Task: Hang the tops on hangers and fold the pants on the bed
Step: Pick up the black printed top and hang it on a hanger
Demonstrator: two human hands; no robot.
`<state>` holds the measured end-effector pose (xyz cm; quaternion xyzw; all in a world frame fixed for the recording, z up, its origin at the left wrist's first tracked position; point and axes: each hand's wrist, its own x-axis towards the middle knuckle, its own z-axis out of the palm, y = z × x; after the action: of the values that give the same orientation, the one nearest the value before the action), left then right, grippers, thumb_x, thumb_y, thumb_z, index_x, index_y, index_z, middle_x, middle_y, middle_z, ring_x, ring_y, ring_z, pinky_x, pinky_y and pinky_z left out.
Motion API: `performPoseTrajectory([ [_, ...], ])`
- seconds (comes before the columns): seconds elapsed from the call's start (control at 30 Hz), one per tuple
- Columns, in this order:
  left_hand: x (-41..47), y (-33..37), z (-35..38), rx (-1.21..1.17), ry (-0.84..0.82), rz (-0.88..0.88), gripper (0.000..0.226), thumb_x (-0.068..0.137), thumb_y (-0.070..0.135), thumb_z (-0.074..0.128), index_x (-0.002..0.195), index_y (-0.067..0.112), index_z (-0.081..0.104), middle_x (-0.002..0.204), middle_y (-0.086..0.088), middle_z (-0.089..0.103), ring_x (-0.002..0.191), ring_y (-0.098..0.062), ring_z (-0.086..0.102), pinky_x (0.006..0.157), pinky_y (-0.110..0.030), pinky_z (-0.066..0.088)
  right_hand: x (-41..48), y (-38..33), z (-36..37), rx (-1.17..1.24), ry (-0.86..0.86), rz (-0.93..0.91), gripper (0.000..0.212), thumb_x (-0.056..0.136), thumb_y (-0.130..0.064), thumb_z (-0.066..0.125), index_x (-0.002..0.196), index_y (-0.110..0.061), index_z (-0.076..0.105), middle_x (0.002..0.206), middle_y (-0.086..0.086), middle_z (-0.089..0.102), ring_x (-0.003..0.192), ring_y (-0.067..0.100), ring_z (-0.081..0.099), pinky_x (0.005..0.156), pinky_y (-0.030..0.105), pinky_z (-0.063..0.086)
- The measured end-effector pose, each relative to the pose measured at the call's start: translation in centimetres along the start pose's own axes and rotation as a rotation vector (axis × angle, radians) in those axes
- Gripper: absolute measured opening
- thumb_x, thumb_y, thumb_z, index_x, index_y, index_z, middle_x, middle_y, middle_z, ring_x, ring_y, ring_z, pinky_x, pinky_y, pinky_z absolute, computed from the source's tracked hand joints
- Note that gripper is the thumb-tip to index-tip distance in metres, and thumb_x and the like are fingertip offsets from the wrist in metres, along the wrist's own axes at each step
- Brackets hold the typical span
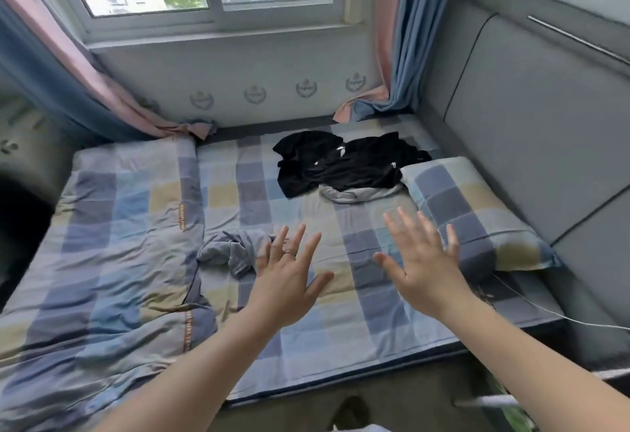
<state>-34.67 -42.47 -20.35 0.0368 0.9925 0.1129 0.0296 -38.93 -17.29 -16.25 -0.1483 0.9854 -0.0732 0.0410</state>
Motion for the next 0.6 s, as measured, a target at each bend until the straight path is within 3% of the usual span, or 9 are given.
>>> performPoseTrajectory([
  [0.23,8.7,3.3,3.0,-0.020,-0.086,-0.036,0.073,0.095,0.073,0.020,0.159,0.041,0.004,0.169,0.007,-0.003,0.154,-0.020,-0.014,0.123,-0.048,-0.006,6.0,6.7,1.4,0.035,-0.077,0.039,0.072,0.094,-0.069,0.012,0.158,-0.038,-0.002,0.168,-0.010,-0.008,0.154,0.019,-0.012,0.117,0.056,-0.015],
  [0.6,23.1,3.4,8.9,-0.007,-0.161,0.068,0.071,0.098,0.069,0.027,0.159,0.039,0.010,0.170,0.005,0.003,0.155,-0.022,-0.007,0.124,-0.050,0.002,13.5,14.1,7.2,0.097,-0.064,0.189,0.072,0.093,-0.070,0.010,0.157,-0.040,-0.007,0.167,-0.010,-0.012,0.153,0.020,-0.013,0.117,0.057,-0.014],
])
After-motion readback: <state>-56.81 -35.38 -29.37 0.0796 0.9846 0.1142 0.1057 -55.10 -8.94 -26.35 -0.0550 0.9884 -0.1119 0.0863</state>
